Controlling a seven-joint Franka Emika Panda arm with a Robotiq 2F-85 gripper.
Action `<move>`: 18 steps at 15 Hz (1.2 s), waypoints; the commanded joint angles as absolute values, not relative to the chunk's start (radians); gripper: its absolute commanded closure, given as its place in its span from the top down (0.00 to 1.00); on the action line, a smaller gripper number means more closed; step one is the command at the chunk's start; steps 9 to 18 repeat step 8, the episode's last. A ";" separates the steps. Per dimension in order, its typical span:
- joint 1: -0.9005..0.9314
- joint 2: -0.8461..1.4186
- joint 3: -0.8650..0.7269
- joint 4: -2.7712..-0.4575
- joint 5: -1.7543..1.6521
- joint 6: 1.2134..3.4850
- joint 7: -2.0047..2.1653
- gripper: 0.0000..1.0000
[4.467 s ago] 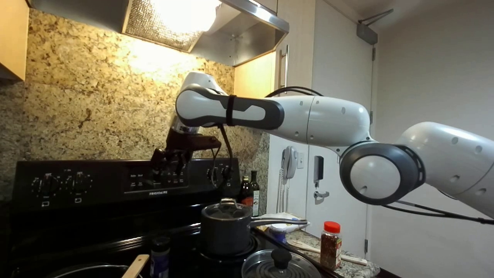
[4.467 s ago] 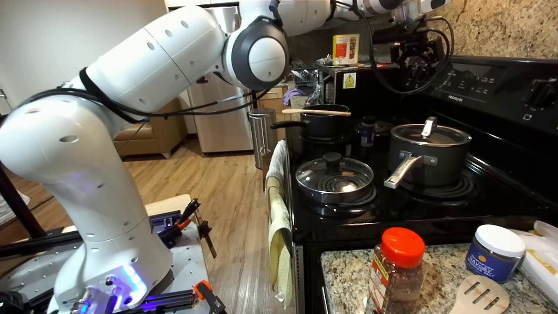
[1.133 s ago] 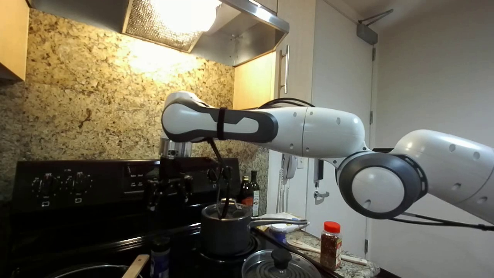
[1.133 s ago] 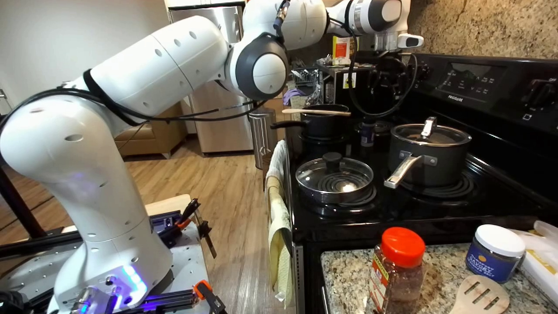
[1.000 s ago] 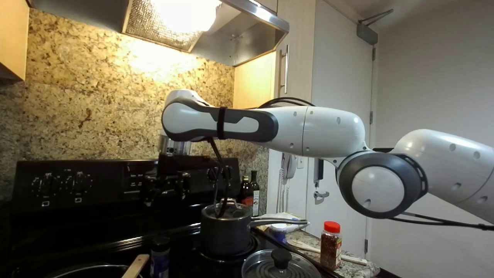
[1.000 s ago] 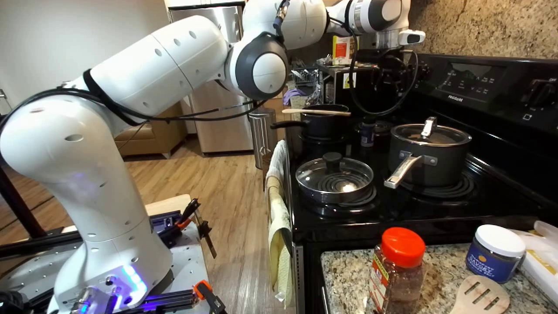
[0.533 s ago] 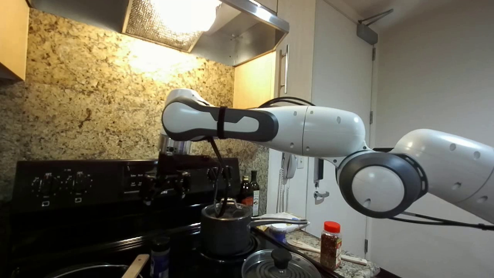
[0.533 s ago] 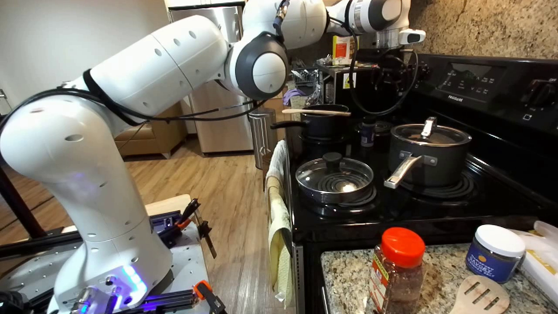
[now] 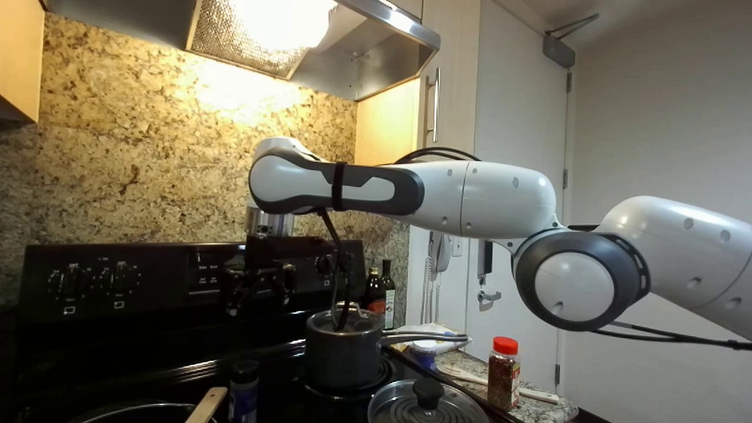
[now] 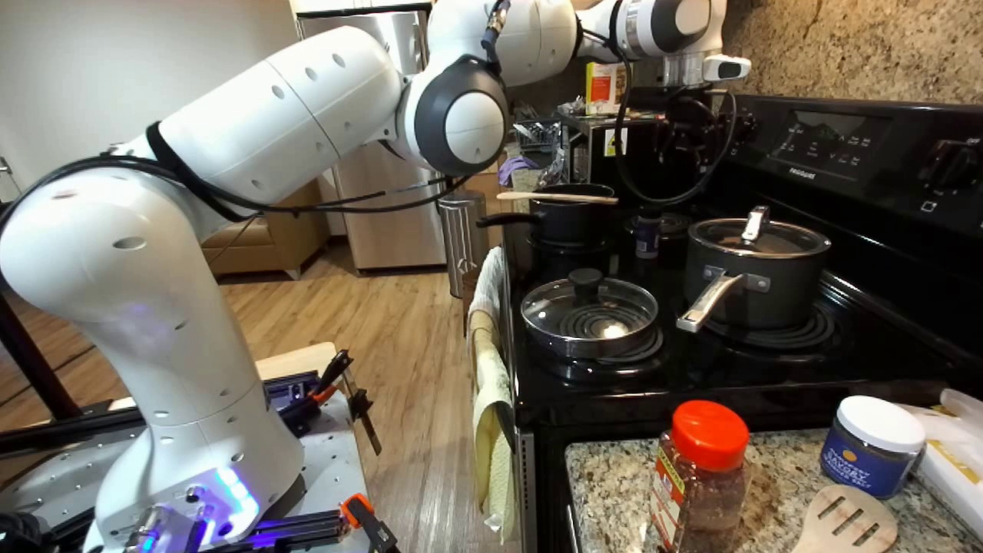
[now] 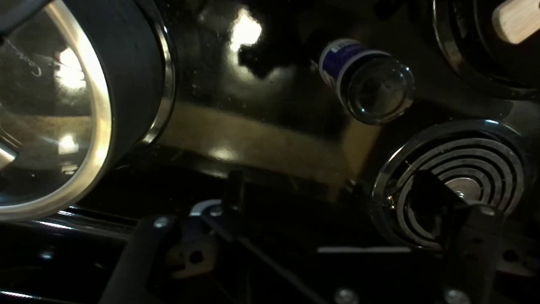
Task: Move the bottle with the orange lid from the stove and put it on the counter top then remove the wooden spoon from inside the left pot and put it on the pot
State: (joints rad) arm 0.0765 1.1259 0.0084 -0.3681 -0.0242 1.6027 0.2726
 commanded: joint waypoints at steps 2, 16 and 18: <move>0.082 1.112 0.000 -0.386 0.004 1.652 0.425 1.00; 0.082 1.128 0.008 -0.369 -0.020 1.641 0.401 1.00; 0.082 1.128 0.008 -0.369 -0.020 1.641 0.401 1.00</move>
